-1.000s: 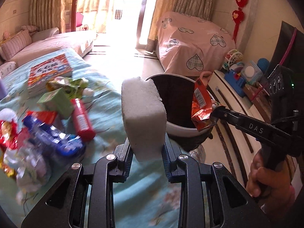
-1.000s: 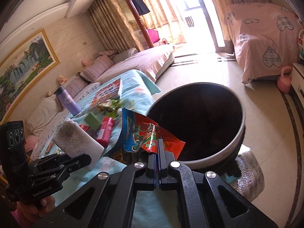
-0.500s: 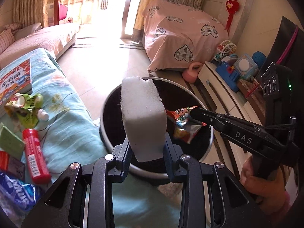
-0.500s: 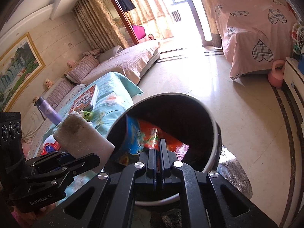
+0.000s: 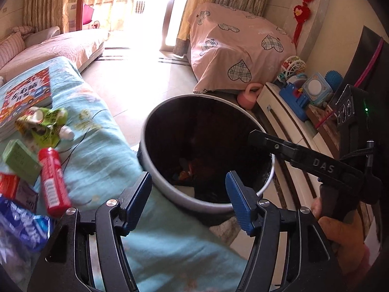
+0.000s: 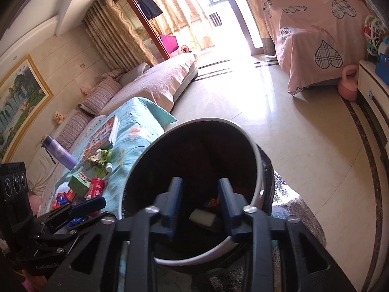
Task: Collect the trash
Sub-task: 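Open the left tool over the bin while the right tool opens to drop the wrapper, then move both open tools back over the trash on the bed, then grasp the crumpled white plastic bag with the left tool while the right tool grasps the blue wrapper, then carry the plastic bag with the left tool while the right tool carries the blue wrapper to the bin, then open the left tool over the bin while the right tool opens to drop the blue wrapper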
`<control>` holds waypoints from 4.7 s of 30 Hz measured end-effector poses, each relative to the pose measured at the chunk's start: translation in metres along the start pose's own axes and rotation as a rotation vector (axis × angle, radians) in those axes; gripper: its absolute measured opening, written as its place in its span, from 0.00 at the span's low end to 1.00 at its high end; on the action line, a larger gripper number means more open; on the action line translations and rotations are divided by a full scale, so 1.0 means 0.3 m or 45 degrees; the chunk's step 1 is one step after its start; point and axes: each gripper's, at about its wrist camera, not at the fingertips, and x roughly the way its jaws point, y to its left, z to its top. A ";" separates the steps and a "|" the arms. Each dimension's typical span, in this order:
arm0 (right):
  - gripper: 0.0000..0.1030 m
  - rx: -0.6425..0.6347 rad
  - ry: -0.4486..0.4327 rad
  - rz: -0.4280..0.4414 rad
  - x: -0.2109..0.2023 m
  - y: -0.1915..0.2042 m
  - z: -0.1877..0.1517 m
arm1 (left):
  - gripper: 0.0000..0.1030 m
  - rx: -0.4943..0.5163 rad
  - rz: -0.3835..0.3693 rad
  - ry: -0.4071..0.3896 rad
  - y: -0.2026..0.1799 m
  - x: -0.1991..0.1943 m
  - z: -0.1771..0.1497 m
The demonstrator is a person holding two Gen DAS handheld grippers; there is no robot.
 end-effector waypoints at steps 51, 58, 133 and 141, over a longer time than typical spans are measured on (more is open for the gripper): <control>0.71 -0.578 0.208 0.379 0.222 0.726 -0.274 | 0.68 -0.314 0.334 -0.122 0.596 -0.427 -0.380; 0.46 -0.646 0.301 0.391 0.342 0.763 -0.284 | 0.26 -0.280 0.259 -0.080 0.613 -0.359 -0.358; 0.34 -0.106 -0.032 -0.023 0.001 0.026 0.010 | 0.03 0.075 -0.006 -0.075 -0.023 0.012 0.090; 0.54 -0.105 0.000 -0.048 0.039 0.016 0.024 | 0.54 0.022 0.042 -0.070 0.003 0.025 0.086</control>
